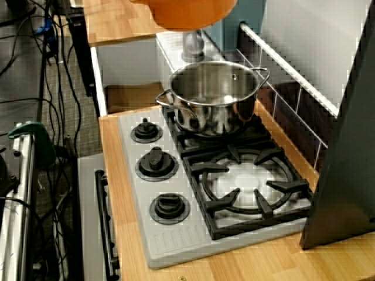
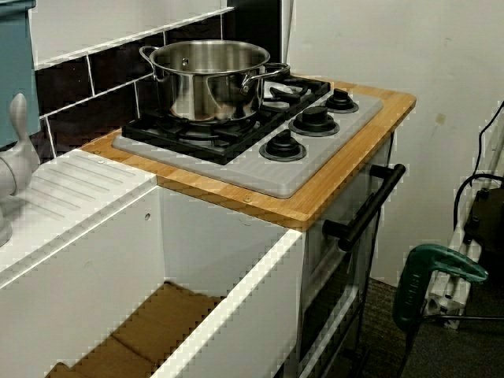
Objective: Lift pot from stove
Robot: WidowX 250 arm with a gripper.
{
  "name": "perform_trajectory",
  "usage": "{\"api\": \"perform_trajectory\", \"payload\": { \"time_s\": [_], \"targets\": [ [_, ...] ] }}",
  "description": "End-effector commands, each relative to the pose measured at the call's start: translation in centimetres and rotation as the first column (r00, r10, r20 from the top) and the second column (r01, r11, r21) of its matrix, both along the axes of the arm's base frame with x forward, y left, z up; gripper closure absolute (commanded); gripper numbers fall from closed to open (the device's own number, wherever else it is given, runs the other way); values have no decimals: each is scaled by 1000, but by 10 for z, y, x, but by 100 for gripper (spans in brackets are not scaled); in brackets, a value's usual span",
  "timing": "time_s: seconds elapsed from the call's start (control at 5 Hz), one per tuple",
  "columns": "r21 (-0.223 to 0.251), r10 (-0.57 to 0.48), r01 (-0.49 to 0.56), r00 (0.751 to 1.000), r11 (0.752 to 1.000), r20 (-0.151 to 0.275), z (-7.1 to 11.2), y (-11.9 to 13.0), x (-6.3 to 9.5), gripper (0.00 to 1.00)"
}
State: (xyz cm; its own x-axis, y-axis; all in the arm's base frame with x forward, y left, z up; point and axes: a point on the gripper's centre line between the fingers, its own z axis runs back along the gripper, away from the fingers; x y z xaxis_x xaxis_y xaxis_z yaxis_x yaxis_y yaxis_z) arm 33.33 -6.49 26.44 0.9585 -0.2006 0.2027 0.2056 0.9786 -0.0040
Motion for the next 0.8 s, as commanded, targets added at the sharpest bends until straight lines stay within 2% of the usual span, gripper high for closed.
{"api": "perform_trajectory", "payload": {
  "time_s": [0.0,0.6],
  "targets": [
    [-30,4,-2,997,1000,79,30,-11,-19,100],
    [-38,12,-8,995,999,96,40,-10,-19,100]
  ]
}}
